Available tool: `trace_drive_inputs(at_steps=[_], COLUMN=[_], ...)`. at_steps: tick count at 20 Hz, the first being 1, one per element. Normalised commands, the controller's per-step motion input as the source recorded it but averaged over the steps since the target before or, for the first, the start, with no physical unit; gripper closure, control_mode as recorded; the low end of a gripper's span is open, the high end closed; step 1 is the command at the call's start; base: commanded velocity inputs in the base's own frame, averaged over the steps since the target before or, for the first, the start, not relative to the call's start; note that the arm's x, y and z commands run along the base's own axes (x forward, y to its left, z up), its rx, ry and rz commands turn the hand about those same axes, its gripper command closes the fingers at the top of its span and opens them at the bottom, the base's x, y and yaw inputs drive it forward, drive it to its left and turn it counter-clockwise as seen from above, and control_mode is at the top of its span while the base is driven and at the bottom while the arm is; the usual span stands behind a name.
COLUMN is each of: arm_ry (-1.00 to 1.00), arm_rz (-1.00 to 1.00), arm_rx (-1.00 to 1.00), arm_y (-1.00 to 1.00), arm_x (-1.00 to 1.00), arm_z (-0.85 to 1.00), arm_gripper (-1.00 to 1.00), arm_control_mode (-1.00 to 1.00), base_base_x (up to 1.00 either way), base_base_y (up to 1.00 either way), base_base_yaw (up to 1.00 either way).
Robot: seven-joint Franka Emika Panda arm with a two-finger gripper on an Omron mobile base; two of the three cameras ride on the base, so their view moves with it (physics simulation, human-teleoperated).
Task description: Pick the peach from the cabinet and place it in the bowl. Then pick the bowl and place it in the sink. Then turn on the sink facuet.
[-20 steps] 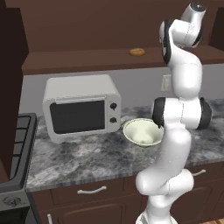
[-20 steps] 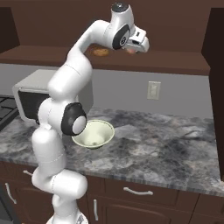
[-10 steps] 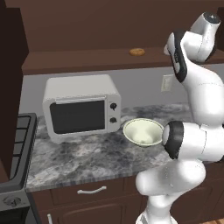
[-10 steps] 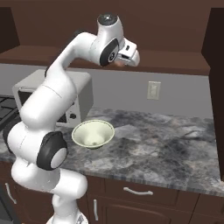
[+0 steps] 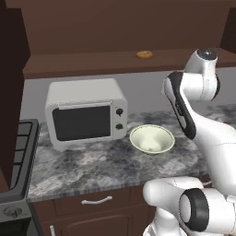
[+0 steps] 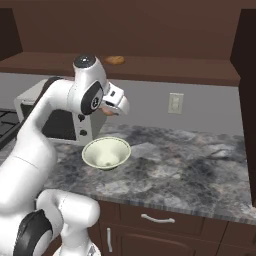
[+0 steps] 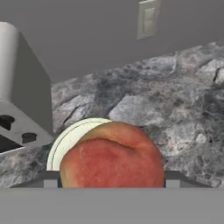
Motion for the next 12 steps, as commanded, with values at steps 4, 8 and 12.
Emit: trace_drive_inputs(at_steps=[4,8,12], arm_ry=[0.31,0.28,0.24], arm_rz=[0.00,0.00,0.00], arm_rx=[0.00,0.00,0.03], arm_y=[0.17,0.00,0.10], arm_x=[-0.21,0.01,0.11], arm_z=[-0.94,-0.77,-0.86], arm_gripper=[1.00,1.00,1.00], arm_control_mode=[-1.00,-1.00,-1.00], base_base_x=[0.00,0.00,0.00], base_base_y=[0.00,0.00,0.00], base_base_yaw=[0.00,0.00,0.00])
